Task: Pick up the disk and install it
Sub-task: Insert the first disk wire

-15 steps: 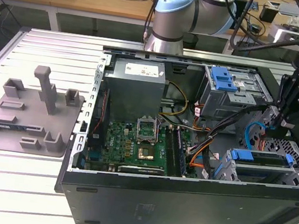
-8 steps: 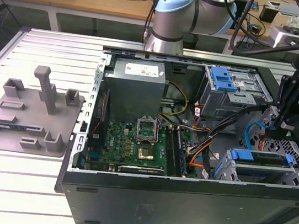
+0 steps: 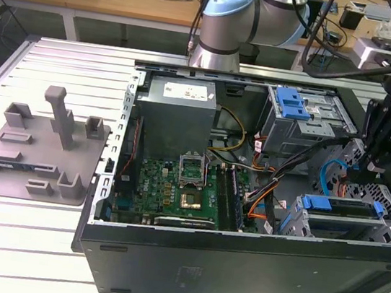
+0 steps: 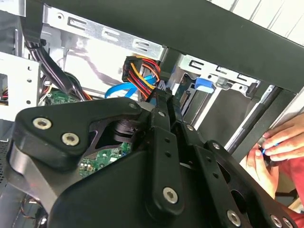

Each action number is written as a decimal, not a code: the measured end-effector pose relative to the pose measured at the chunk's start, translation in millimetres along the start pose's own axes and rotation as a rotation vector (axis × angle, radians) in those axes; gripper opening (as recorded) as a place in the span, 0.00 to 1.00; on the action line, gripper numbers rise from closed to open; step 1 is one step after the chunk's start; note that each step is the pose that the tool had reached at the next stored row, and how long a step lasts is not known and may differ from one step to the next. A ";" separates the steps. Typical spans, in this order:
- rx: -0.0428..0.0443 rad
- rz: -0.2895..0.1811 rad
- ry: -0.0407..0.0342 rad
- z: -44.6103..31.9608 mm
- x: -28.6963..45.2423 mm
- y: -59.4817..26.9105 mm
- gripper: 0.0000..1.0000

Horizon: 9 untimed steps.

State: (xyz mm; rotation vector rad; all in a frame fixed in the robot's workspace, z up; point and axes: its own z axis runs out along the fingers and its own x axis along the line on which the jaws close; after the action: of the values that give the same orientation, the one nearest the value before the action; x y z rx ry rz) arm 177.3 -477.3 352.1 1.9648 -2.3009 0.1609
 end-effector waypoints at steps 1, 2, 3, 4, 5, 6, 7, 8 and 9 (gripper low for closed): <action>0.0009 -0.004 -0.0079 -0.7 1.8 0.3 0.17; 0.0012 -0.006 -0.0099 -1.4 2.8 0.5 0.17; 0.0015 -0.007 -0.0114 -1.9 3.7 0.8 0.17; 0.0019 -0.009 -0.0135 -2.7 5.8 1.4 0.17; 0.0022 -0.011 -0.0152 -2.9 8.3 2.3 0.17; 0.0026 -0.013 -0.0167 -2.7 11.0 3.1 0.17; 0.0031 -0.016 -0.0187 -2.4 14.3 4.0 0.17; 0.0034 -0.018 -0.0212 -2.0 16.8 4.4 0.17; 0.0036 -0.020 -0.0232 -1.7 18.6 4.6 0.17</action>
State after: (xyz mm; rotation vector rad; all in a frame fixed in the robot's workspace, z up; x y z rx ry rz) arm 169.9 -494.4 356.7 2.0006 -2.2963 0.1413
